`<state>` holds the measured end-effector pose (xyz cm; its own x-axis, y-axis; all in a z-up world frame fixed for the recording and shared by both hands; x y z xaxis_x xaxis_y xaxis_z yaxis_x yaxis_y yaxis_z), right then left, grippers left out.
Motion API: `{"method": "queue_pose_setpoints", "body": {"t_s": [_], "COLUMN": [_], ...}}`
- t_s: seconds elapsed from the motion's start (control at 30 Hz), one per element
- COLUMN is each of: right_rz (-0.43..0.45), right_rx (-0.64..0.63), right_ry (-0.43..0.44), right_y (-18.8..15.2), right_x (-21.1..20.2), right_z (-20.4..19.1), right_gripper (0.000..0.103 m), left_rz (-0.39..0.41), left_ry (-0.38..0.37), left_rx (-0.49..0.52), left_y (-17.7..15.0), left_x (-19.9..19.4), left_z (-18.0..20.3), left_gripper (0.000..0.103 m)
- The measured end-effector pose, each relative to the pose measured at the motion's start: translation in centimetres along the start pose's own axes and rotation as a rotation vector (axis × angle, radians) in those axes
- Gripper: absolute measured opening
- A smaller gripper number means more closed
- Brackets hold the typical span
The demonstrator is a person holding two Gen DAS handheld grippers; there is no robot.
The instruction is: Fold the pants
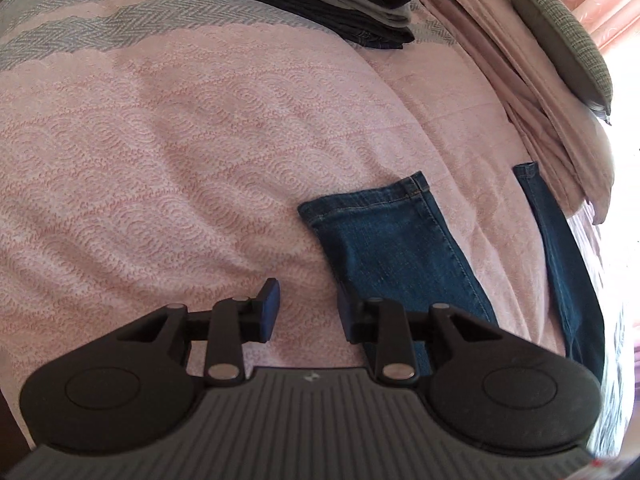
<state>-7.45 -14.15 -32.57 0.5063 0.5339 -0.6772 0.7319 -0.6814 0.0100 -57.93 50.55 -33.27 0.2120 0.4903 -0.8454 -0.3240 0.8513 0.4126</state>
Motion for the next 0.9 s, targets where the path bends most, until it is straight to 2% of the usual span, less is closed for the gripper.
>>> {"method": "queue_pose_setpoints", "body": {"t_s": [0.1, 0.23, 0.33, 0.43, 0.47, 0.5, 0.53, 0.57, 0.6, 0.67, 0.77, 0.83, 0.9], "right_rz": [-0.001, 0.008, 0.015, 0.026, 0.029, 0.033, 0.041, 0.042, 0.048, 0.052, 0.059, 0.071, 0.065], "right_rx": [0.0, 0.001, 0.016, 0.028, 0.03, 0.027, 0.017, -0.001, -0.013, -0.061, -0.171, -0.183, -0.213], "right_ry": [-0.002, -0.001, 0.009, 0.021, 0.027, 0.037, 0.042, 0.042, 0.04, 0.077, 0.151, 0.171, 0.138], "right_y": [0.1, -0.1, -0.1, 0.2, 0.2, 0.3, 0.3, 0.4, 0.5, 0.8, 0.9, 1.2, 1.3], "right_x": [0.0, 0.1, 0.2, 0.5, 0.6, 0.6, 0.6, 0.5, 0.2, -1.0, -4.7, -7.3, -8.4], "right_z": [0.0, 0.1, 0.3, 0.3, 0.2, 0.1, -0.2, -0.5, -0.9, -2.6, -6.1, -6.9, -6.7], "right_gripper": [0.052, 0.052, 0.052, 0.052, 0.052, 0.052, 0.049, 0.026, 0.019, 0.014, 0.011, 0.007, 0.007], "left_rz": [0.008, 0.026, -0.006, 0.022, 0.035, 0.047, 0.05, 0.056, 0.067, 0.107, 0.155, 0.19, 0.211], "left_ry": [-0.081, -0.124, -0.116, -0.087, -0.072, -0.061, -0.06, -0.053, -0.048, -0.063, -0.101, -0.07, -0.019], "left_rx": [-0.034, -0.071, -0.071, -0.04, -0.037, -0.023, 0.004, 0.041, 0.093, 0.192, 0.284, 0.339, 0.359], "left_y": [-0.3, -0.3, -0.6, -0.1, 0.3, 0.7, 1.2, 1.5, 1.9, 2.6, 3.6, 3.8, 3.7], "left_x": [-0.9, -0.8, 1.1, 2.7, 2.7, 2.6, 2.4, 1.9, 1.3, -0.7, -4.5, -6.9, -8.4], "left_z": [0.4, 0.8, 1.0, 1.7, 2.0, 2.3, 2.6, 3.1, 3.7, 5.1, 6.5, 6.3, 5.1], "left_gripper": [0.026, 0.029, 0.031, 0.03, 0.019, 0.002, 0.002, 0.002, 0.001, 0.002, 0.003, 0.003, 0.003]}}
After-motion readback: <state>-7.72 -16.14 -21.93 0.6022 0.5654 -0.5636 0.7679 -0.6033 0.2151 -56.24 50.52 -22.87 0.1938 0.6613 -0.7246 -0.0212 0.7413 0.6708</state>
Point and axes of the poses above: each gripper's, at about its wrist camera, not at the fingertips, and x roughly the way its jaws point, z to its right, y to its top, the point moved 4 cm from there along x, roughly the way its jaws point, and after that the axes turned 9 degrees about x, right-handed, at the moved point
